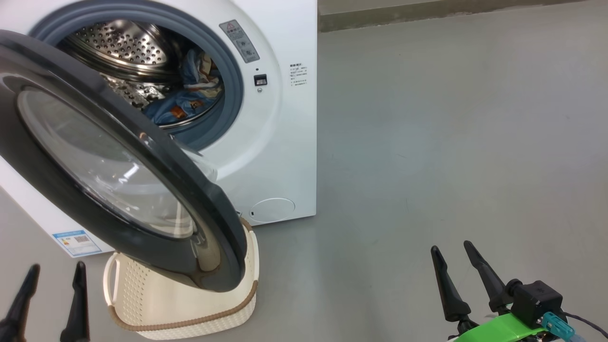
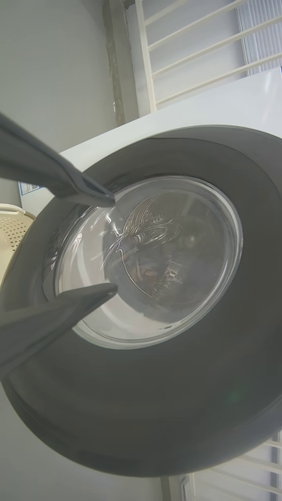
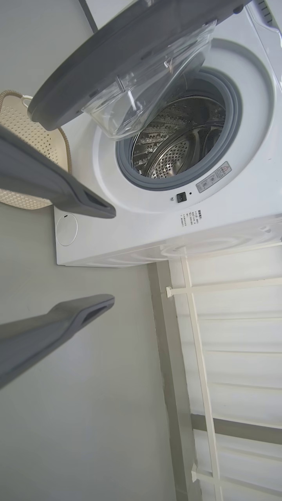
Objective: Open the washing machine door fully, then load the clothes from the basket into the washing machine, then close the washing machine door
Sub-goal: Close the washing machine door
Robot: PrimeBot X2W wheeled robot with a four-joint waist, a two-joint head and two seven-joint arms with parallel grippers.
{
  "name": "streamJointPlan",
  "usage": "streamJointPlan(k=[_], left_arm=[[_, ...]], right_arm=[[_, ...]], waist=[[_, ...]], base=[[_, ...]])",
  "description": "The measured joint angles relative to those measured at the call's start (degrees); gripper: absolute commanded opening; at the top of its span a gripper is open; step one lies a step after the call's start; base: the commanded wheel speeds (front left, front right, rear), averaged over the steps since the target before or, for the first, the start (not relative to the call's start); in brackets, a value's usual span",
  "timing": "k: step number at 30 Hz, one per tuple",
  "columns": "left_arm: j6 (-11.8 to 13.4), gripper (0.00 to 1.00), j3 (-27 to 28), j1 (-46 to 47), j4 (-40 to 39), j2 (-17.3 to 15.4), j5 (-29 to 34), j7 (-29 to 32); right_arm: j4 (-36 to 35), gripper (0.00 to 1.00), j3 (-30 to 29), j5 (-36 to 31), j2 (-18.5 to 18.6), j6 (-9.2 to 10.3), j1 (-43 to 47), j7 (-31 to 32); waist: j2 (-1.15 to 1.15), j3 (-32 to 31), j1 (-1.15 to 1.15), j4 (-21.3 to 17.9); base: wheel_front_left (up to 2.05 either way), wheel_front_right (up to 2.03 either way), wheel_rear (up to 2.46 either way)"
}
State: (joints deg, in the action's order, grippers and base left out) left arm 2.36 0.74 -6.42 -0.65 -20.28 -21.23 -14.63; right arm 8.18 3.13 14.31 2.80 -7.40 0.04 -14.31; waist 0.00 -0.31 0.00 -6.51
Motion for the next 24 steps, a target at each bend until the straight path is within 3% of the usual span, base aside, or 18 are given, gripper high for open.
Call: streamJointPlan(k=[11,24], left_arm=[[-0.19,1.0,3.55,-3.33,1.53,4.68,0.8,0.0],[-2.34,1.0,6.13,-4.55,3.63,9.11,3.48,0.0]], right_arm=[[-0.77,1.0,0.31,-0.01,-0.01,0.0,0.02,0.0],[-0.78,1.0,0.56,-0.01,0.0,0.0,0.02,0.0]], waist=[[0.0,0.55,0.0,-0.26],[0.0,0.88,0.0,-0.44]], base=[[0.0,0.0,0.0],[0.0,0.0,0.0]])
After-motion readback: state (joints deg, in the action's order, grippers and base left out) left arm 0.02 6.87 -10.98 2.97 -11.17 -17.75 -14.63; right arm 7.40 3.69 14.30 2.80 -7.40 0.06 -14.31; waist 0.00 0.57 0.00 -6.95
